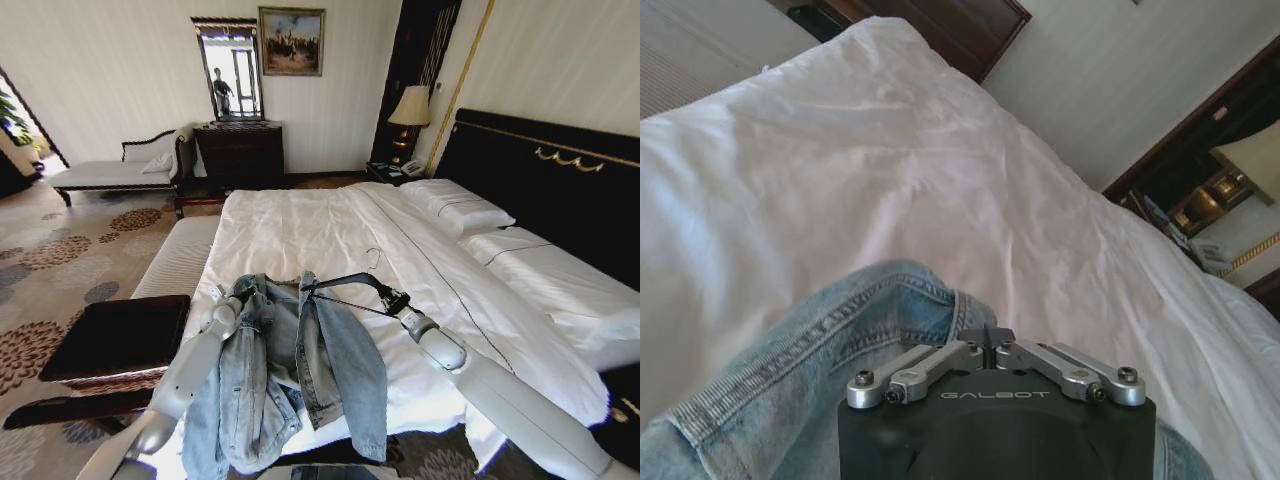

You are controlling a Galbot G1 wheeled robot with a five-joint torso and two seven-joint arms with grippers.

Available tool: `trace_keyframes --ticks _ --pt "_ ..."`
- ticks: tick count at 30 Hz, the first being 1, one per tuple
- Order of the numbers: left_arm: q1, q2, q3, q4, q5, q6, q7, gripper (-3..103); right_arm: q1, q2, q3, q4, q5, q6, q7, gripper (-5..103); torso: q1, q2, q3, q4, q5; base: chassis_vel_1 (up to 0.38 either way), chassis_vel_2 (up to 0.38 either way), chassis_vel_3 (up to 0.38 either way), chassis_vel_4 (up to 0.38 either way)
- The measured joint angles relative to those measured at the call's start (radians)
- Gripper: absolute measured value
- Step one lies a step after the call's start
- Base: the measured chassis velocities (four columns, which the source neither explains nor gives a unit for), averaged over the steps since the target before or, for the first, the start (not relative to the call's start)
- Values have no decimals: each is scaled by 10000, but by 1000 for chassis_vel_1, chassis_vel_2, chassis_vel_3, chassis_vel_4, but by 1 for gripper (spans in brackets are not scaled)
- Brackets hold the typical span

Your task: Pick up the clothes from the bed and hang them on the clothes hanger.

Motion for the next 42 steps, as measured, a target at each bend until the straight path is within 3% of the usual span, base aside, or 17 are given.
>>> trace_keyframes --ticks 10,12,18,22,24,27,29,34,36,40,42 --pt "471 198 -204 -347 -104 207 4 -2 141 45 -184 -33 -74 0 -5 21 1 0 0 0 1 0 0 0 0" --pt "497 117 -130 -175 146 214 87 8 73 1 -124 -16 -56 -6 -15 21 0 0 0 -2 0 0 0 0 0" --pt "265 -34 -22 386 425 195 212 24 -4 -67 -49 73 31 -66 -27 21 0 0 0 -2 2 0 0 0 0" --pt "51 -80 167 704 481 193 406 46 0 -86 -41 116 118 -128 -56 21 1 0 0 -2 2 0 0 0 0" --pt "11 -107 219 764 501 193 446 46 9 -87 -41 117 130 -134 -58 21 1 0 0 -1 1 0 0 0 0" --pt "-123 -222 326 976 551 193 479 62 44 -87 -42 117 185 -147 -61 21 0 0 0 -1 1 0 0 0 0" --pt "-147 -256 339 1026 557 193 479 62 63 -87 -42 116 211 -158 -61 21 0 0 1 -2 1 0 0 0 0" --pt "-225 -391 381 1343 655 197 658 89 261 -136 -13 51 371 -174 -60 21 1 0 0 1 0 0 0 0 0" --pt "-251 -419 382 1399 678 193 694 89 265 -152 -11 50 381 -174 -59 21 0 0 0 0 -1 0 0 0 0" --pt "-382 -553 398 1551 730 176 814 100 211 -157 -6 84 402 -200 -46 21 0 -1 0 0 1 0 0 0 0" --pt "-497 -649 453 1672 759 154 863 97 152 -127 -3 114 406 -227 -31 21 0 -1 1 -2 2 0 0 0 0"
